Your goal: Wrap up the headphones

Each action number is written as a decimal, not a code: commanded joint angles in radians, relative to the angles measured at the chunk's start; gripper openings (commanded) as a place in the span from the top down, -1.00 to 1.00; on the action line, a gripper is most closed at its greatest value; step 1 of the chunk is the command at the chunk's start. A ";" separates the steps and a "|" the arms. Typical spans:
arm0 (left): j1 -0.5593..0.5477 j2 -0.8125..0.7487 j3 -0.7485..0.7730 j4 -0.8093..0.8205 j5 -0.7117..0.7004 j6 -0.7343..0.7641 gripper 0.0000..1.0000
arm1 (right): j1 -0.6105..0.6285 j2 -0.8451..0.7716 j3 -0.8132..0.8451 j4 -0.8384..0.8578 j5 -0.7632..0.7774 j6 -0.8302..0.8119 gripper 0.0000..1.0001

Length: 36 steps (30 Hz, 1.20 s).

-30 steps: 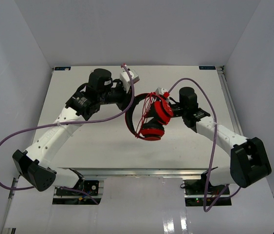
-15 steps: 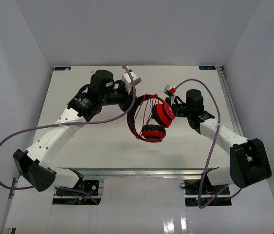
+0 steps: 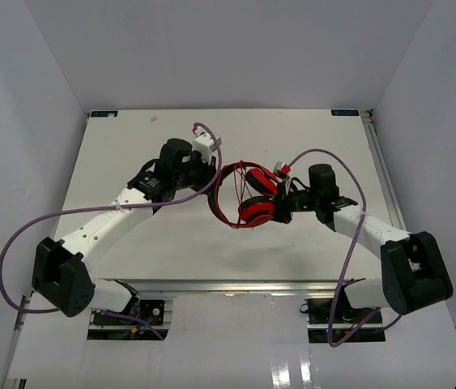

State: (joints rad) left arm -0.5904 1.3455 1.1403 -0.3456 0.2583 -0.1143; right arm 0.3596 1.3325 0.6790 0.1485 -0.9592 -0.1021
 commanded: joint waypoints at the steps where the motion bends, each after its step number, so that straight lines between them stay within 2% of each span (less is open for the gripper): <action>1: 0.020 0.046 -0.046 0.162 -0.107 -0.186 1.00 | -0.005 0.099 -0.032 0.068 -0.069 0.069 0.85; 6: 0.056 0.122 -0.044 0.155 -0.151 -0.217 1.00 | -0.005 0.367 0.050 0.110 -0.124 0.142 0.85; 9: 0.085 0.182 -0.024 0.133 -0.151 -0.213 1.00 | -0.007 0.445 0.080 0.121 -0.121 0.163 0.85; 14: 0.132 0.279 0.020 0.075 -0.130 -0.182 1.00 | -0.020 0.468 0.070 0.156 -0.040 0.196 0.85; 22: 0.144 0.427 0.123 -0.019 -0.108 -0.173 1.00 | -0.077 0.480 0.050 0.227 0.058 0.282 0.85; 31: 0.143 0.377 0.126 -0.106 0.065 -0.104 1.00 | -0.187 0.525 0.088 0.411 0.065 0.424 0.85; 36: 0.143 0.327 0.098 -0.175 0.056 -0.039 1.00 | -0.242 0.527 0.128 0.475 0.078 0.469 0.85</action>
State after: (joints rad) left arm -0.4530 1.7855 1.2362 -0.4773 0.2488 -0.2078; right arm 0.1614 1.8591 0.7476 0.4955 -0.8899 0.3035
